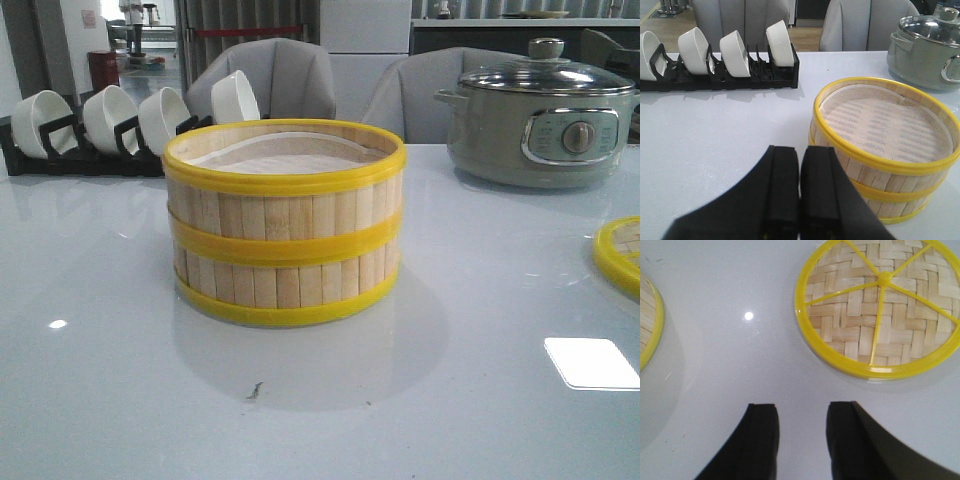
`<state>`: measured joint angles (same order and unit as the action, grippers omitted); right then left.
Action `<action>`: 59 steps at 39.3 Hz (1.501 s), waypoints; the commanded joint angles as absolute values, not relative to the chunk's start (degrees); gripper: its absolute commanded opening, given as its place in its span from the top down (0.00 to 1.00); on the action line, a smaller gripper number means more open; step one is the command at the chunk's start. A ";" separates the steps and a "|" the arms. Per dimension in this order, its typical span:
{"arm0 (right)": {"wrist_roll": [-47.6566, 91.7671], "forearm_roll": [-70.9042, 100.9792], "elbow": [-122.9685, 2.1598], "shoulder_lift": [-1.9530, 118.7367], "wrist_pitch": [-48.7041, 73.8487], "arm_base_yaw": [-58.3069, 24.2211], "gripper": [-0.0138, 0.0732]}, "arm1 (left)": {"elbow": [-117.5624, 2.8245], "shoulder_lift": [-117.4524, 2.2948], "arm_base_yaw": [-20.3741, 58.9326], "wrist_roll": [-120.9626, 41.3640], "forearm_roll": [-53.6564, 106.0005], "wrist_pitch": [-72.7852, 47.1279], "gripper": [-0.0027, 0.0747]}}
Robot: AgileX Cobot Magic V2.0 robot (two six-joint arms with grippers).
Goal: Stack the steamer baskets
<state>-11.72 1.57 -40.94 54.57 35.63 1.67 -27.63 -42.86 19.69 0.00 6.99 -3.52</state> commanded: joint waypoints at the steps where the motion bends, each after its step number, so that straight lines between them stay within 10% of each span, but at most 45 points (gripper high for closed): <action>1: -11.38 1.26 -42.98 54.11 32.21 1.65 0.43 | -29.33 -42.40 19.63 0.00 7.57 1.51 0.85; 59: -11.38 -4.20 -73.39 98.80 34.48 14.66 0.43 | -29.33 -42.54 19.63 0.00 7.57 1.51 0.85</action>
